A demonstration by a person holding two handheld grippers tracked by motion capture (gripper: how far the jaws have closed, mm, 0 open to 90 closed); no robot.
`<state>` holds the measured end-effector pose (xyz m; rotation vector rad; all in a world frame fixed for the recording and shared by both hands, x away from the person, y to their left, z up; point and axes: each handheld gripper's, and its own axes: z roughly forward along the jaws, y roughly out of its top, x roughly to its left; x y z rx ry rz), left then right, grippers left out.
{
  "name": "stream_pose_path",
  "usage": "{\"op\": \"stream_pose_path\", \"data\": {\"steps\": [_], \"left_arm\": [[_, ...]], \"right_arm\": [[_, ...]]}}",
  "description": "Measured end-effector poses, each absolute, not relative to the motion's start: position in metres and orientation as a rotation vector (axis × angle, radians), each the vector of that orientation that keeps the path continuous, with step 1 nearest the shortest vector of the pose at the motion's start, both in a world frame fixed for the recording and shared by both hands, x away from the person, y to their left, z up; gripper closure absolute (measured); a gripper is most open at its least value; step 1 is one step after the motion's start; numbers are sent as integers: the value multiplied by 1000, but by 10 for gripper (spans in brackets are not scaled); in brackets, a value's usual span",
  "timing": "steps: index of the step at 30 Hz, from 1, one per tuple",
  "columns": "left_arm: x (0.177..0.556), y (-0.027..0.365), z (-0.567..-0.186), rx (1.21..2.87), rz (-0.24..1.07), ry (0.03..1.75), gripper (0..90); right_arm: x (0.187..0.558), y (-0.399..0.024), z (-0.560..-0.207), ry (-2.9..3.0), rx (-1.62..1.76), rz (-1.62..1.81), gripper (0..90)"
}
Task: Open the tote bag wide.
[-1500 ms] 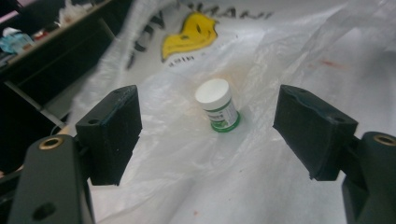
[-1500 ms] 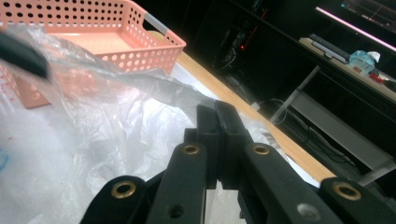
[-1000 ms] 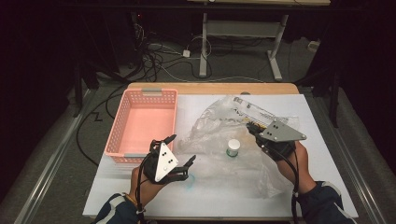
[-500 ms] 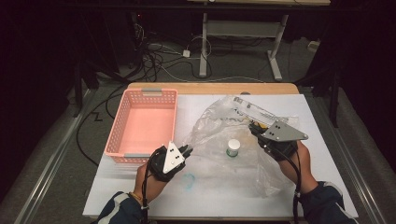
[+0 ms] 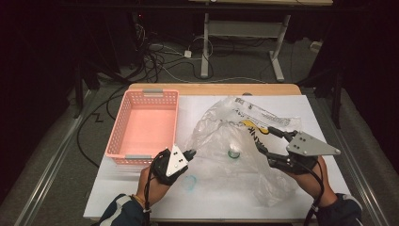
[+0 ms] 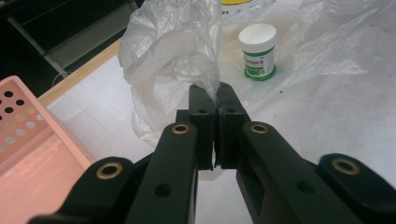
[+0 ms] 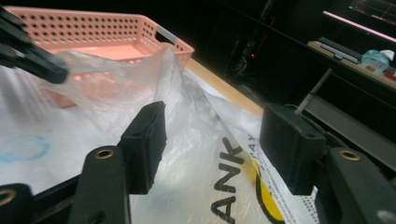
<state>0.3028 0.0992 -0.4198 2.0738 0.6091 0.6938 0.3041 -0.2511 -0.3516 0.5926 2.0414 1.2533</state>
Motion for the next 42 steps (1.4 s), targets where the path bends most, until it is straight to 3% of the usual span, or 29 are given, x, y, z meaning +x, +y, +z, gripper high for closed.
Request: {"op": "stream_pose_path", "data": {"steps": [9, 25, 30, 31, 32, 33, 35, 38, 42], "left_arm": [[302, 98, -420, 2074, 692, 611, 854], [306, 98, -420, 2063, 681, 621, 854], [305, 96, -421, 2067, 677, 613, 854], [305, 96, -421, 2068, 677, 610, 853], [305, 96, -420, 2063, 677, 605, 853], [305, 96, -420, 2060, 673, 604, 854], [305, 96, -420, 2060, 672, 605, 854], [306, 96, -420, 2061, 671, 604, 853], [306, 97, -419, 2054, 675, 606, 854]], "right_arm": [[266, -263, -362, 2084, 534, 1254, 402], [235, -275, -435, 2407, 551, 1093, 325], [240, -273, -450, 2506, 532, 988, 412], [243, -272, -455, 2527, 544, 937, 487], [243, -272, -455, 2527, 544, 937, 487], [244, -273, -458, 2548, 547, 908, 585], [245, -272, -459, 2563, 550, 884, 627], [248, -272, -459, 2593, 551, 858, 853], [249, -273, -455, 2574, 568, 877, 900]]}}
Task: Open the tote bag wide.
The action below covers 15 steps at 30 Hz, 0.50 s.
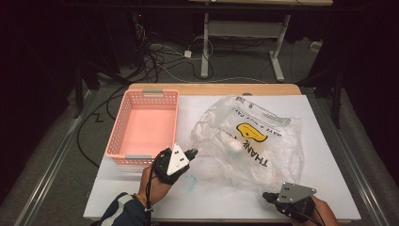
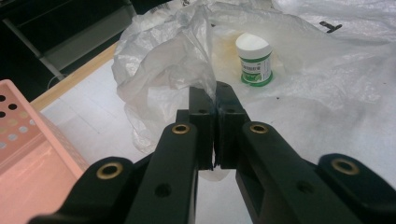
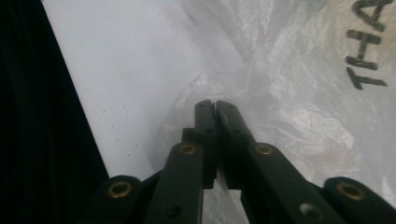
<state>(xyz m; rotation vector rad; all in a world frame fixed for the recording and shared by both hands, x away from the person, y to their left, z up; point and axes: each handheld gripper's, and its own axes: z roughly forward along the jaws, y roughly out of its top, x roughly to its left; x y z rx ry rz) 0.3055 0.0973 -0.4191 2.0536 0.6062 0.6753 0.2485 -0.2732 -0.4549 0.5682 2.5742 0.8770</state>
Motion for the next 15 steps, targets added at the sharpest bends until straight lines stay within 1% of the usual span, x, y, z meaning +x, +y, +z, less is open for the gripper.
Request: {"op": "stream_pose_path", "data": {"steps": [4, 6, 15], "left_arm": [[306, 98, -417, 2047, 678, 608, 854], [305, 98, -416, 2037, 682, 609, 854], [311, 98, -410, 2002, 694, 619, 854]], "right_arm": [[247, -278, -441, 2464, 574, 983, 900], [246, -281, -429, 2362, 580, 1063, 900], [258, -283, -406, 2135, 603, 1162, 900]]}}
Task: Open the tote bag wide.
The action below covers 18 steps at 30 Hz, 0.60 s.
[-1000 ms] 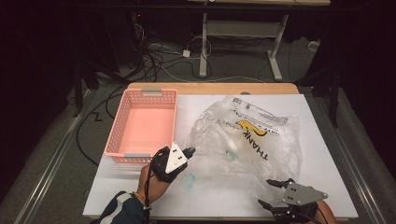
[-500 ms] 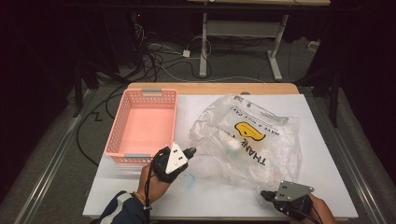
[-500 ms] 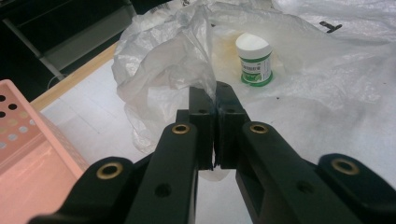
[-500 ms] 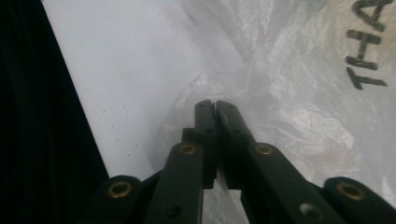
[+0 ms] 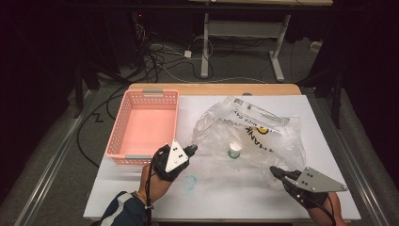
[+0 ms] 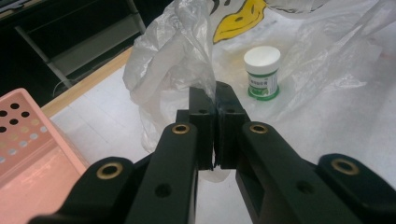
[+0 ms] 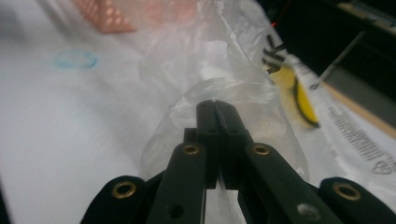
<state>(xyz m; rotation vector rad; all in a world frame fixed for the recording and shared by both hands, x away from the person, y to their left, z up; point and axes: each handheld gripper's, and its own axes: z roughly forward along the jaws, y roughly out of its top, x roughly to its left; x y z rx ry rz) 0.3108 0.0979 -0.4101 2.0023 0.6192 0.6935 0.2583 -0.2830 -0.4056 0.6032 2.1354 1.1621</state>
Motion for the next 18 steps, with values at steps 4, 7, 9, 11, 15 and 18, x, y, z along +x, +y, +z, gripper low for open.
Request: {"op": "stream_pose_path", "data": {"steps": [4, 7, 9, 11, 15, 18], "left_arm": [[311, 100, -403, 1973, 713, 622, 854], [312, 105, -397, 1946, 732, 632, 854], [312, 108, -395, 1934, 732, 644, 854], [312, 108, -396, 1938, 729, 643, 854], [310, 103, -400, 1961, 723, 625, 854], [310, 100, -403, 1976, 713, 614, 854]], "right_arm": [[264, -284, -394, 2054, 587, 1173, 900], [269, -285, -384, 2001, 577, 1189, 900], [272, -285, -378, 1975, 569, 1198, 900], [275, -285, -375, 1970, 576, 1190, 900], [281, -282, -387, 2048, 625, 1155, 900], [281, -278, -399, 2119, 623, 1119, 900]]}}
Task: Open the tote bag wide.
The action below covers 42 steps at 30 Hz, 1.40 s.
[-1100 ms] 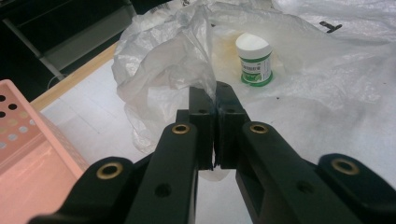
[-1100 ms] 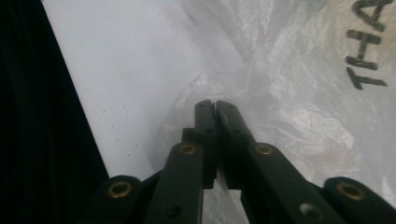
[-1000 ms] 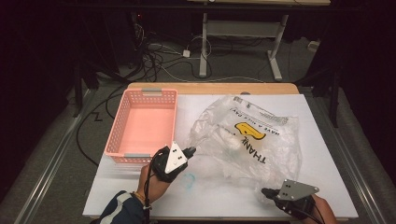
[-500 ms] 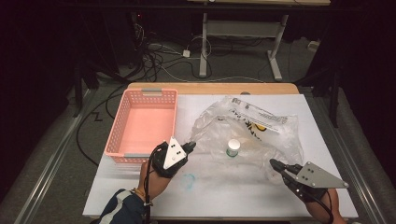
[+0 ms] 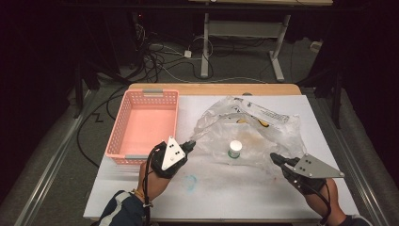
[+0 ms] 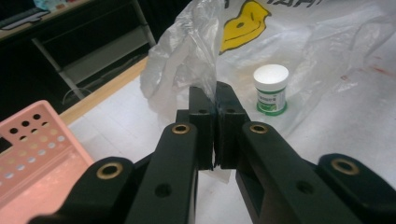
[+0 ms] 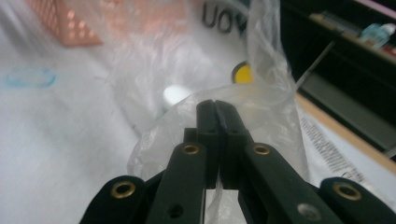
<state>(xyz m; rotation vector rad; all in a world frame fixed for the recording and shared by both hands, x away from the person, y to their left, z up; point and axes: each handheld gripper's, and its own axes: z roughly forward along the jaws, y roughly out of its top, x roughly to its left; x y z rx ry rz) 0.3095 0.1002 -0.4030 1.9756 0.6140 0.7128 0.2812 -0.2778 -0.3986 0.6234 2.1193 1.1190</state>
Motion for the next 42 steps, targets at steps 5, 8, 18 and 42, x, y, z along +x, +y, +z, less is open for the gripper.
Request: {"op": "stream_pose_path", "data": {"steps": [5, 8, 18, 42], "left_arm": [[308, 97, -405, 1988, 704, 599, 853], [308, 98, -402, 1977, 709, 599, 854], [300, 110, -369, 1858, 780, 615, 854], [311, 87, -311, 1670, 862, 557, 860]], "right_arm": [[278, -273, -416, 2222, 614, 1087, 900], [274, -275, -409, 2183, 605, 1123, 900], [264, -280, -355, 1960, 543, 1265, 900], [300, -279, -296, 1681, 556, 1314, 900]]}}
